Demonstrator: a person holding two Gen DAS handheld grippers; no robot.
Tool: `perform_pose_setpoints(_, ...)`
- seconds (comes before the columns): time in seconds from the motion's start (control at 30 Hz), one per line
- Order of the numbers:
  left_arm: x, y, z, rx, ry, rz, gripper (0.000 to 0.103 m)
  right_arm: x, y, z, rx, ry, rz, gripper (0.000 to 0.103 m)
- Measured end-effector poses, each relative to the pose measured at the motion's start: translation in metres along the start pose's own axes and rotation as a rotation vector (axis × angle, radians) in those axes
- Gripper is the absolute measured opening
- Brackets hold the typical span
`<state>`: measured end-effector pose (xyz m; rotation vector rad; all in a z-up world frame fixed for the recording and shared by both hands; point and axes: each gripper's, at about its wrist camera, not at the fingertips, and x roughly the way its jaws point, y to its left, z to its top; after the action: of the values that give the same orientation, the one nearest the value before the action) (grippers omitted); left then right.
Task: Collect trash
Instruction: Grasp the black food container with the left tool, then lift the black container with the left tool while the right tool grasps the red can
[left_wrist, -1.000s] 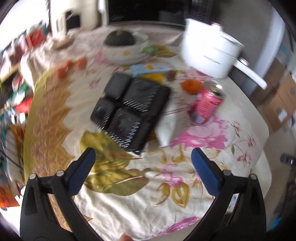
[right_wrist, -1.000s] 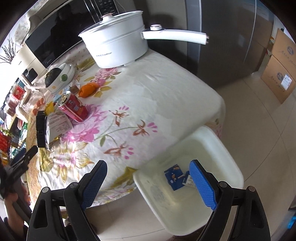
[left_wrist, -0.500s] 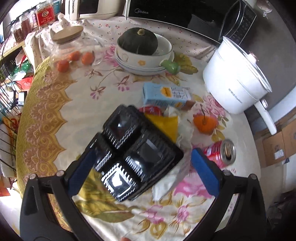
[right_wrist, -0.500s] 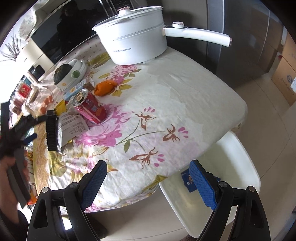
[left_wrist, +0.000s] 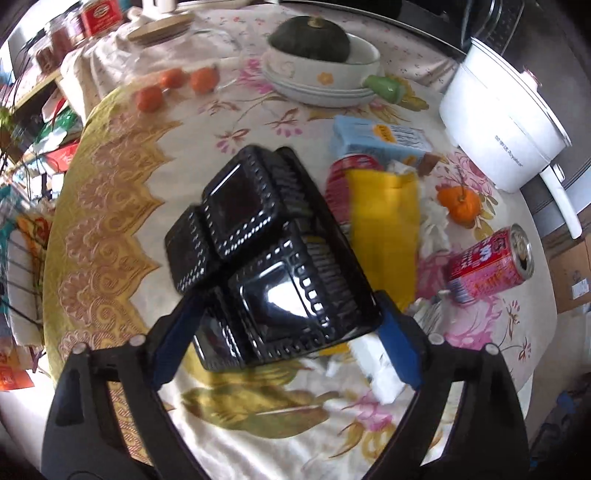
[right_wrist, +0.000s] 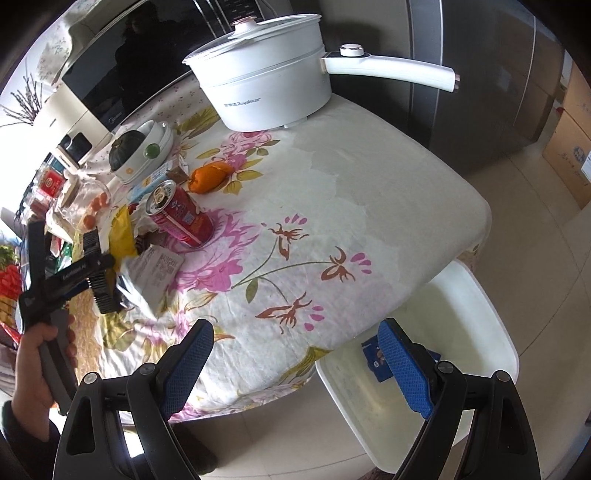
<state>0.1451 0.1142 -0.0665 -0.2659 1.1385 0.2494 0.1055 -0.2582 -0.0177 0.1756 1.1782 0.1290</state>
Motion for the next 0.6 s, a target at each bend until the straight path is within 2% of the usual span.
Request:
perform_pose_setpoints(0.13, -0.009, 0.022, -0.016, 0.012, -0.034, -0.005, 0.083, 0.006, 0.009, -0.003, -0.012, 0.019, 0.009, 0.091)
perform_pose_setpoints(0.23, -0.023, 0.028, -0.019, 0.048, -0.080, -0.009, 0.070, 0.009, 0.017, -0.006, -0.029, 0.027, 0.013, 0.092)
perform_pose_setpoints(0.27, -0.027, 0.029, -0.020, 0.065, -0.097, -0.006, 0.061, 0.009, 0.019, -0.007, -0.034, 0.028, 0.013, 0.092)
perform_pose_setpoints(0.33, -0.033, 0.031, -0.020, 0.087, -0.115, 0.002, 0.062, 0.011, 0.024, -0.009, -0.044, 0.029, 0.012, 0.091)
perform_pose_setpoints(0.43, -0.038, 0.044, -0.022, 0.069, -0.141, -0.027, 0.061, 0.012, 0.029, -0.009, -0.050, 0.029, 0.011, 0.091)
perform_pose_setpoints(0.6, -0.046, 0.061, -0.032, 0.018, -0.167, -0.111, 0.061, 0.015, 0.038, -0.009, -0.061, 0.028, 0.011, 0.091)
